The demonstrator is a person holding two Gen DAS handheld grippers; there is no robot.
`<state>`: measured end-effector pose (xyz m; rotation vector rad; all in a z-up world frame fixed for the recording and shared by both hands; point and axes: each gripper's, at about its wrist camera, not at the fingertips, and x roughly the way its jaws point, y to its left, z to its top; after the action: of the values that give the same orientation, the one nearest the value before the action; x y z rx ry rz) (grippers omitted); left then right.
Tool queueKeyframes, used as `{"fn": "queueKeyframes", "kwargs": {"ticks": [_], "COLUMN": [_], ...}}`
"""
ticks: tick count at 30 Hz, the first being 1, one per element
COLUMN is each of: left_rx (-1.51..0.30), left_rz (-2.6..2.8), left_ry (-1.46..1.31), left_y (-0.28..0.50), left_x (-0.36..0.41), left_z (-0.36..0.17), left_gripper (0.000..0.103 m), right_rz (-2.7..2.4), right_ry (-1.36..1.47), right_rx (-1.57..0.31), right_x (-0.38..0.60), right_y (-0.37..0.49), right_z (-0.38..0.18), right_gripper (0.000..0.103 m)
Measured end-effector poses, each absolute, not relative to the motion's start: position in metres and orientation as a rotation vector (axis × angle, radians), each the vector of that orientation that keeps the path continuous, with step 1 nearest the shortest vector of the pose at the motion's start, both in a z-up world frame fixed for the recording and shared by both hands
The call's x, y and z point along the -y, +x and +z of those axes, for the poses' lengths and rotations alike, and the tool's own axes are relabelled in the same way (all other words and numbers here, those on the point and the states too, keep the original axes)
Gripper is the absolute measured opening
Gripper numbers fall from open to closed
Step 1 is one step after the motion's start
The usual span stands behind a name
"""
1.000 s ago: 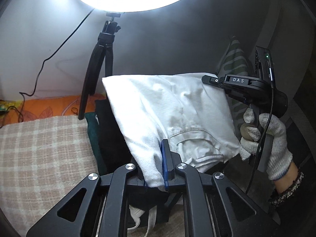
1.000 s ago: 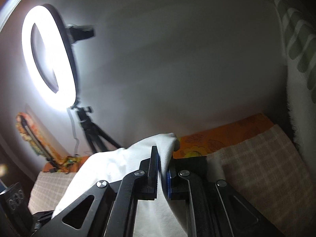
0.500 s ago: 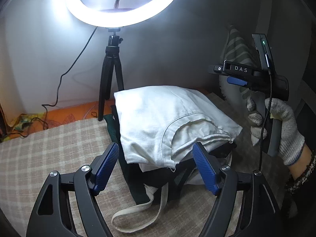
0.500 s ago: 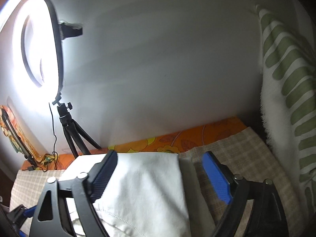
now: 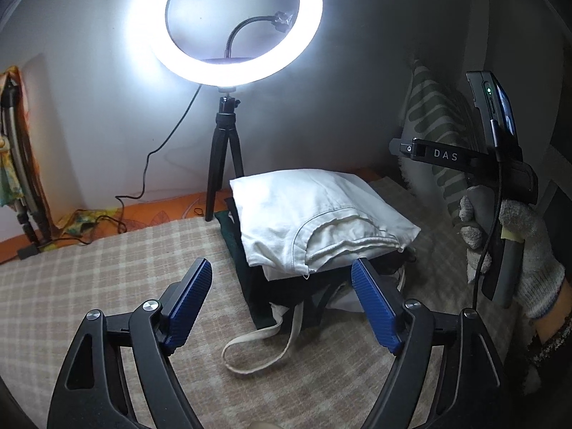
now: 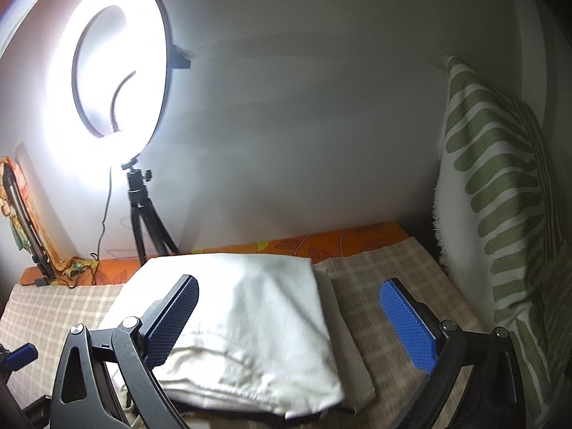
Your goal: Fold small clothes
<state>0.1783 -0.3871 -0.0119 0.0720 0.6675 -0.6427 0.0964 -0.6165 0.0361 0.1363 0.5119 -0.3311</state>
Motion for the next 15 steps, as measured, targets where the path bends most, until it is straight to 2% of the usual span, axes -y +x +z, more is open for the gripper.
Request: {"fn": "queueKeyframes", "kwargs": {"ticks": [15], "left_rx": [-0.609], "left_rz": [-0.575], "left_ry": [0.089], "left_y": [0.107], "left_x": [0.326], "left_z": [0.015], "left_gripper": [0.087], "right_rz": [-0.306], "right_ry": [0.123], "right_rx": [-0.477], "right_x": [0.533], "right_y": [0.008], "right_z": [0.038], "right_gripper": [0.103]}}
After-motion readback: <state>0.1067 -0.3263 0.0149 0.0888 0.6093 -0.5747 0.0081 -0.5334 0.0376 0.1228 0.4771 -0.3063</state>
